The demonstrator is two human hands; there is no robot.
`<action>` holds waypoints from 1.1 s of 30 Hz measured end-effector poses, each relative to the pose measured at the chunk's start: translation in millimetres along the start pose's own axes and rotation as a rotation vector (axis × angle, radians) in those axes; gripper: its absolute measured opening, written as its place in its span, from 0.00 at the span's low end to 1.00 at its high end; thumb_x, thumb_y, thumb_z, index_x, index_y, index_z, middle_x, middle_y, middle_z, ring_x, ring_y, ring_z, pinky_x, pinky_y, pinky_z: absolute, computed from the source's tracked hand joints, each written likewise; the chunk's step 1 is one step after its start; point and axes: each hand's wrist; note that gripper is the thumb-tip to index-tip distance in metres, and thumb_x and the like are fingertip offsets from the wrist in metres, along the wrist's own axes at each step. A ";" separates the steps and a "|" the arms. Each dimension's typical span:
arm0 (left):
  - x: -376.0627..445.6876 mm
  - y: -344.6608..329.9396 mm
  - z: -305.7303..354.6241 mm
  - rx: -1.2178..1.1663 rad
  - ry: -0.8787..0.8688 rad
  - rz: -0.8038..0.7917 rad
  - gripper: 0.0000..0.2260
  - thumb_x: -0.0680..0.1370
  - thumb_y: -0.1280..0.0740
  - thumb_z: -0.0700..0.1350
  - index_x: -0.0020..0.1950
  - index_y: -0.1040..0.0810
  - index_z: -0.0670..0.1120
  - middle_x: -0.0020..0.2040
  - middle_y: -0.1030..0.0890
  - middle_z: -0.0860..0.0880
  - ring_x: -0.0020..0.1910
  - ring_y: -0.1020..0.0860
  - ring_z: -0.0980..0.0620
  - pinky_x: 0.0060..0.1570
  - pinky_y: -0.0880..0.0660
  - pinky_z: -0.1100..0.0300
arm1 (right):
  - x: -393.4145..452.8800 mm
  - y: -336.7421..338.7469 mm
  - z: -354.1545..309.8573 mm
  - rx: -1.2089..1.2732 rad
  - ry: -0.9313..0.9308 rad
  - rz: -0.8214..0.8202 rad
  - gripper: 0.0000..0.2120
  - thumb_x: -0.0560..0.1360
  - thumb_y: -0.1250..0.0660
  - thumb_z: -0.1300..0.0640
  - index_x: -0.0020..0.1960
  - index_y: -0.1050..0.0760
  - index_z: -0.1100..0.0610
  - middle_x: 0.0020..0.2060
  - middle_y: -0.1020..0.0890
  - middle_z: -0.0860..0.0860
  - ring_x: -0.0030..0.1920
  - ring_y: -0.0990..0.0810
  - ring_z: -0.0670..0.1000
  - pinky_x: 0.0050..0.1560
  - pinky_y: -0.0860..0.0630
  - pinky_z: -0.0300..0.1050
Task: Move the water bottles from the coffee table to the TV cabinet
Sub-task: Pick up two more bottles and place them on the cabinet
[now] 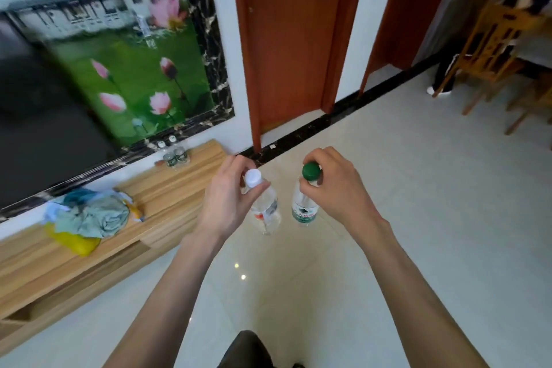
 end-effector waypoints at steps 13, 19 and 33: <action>121.6 65.4 -159.5 0.119 0.169 0.113 0.14 0.76 0.23 0.50 0.52 0.27 0.50 0.47 0.25 0.52 0.42 0.25 0.50 0.43 0.24 0.50 | 214.7 -113.2 -62.0 0.096 0.047 -0.185 0.09 0.71 0.26 0.56 0.50 0.23 0.51 0.48 0.21 0.48 0.46 0.22 0.51 0.49 0.21 0.55; 162.7 90.2 -237.1 0.078 0.179 0.167 0.12 0.77 0.23 0.49 0.52 0.26 0.53 0.45 0.26 0.56 0.41 0.25 0.60 0.41 0.30 0.66 | 287.5 -171.5 -90.9 0.094 0.092 -0.234 0.09 0.73 0.25 0.55 0.51 0.22 0.53 0.46 0.23 0.47 0.44 0.21 0.52 0.47 0.22 0.53; 237.3 107.5 -354.3 0.088 0.323 0.191 0.13 0.76 0.23 0.50 0.52 0.27 0.59 0.47 0.25 0.60 0.44 0.24 0.62 0.42 0.31 0.74 | 420.0 -283.0 -129.4 0.072 0.211 -0.374 0.11 0.75 0.25 0.55 0.54 0.23 0.53 0.50 0.25 0.47 0.44 0.22 0.51 0.49 0.23 0.49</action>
Point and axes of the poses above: each hand's wrist, its own x-axis towards the middle knuckle, its own y-axis out of the back of the hand, z = x × y
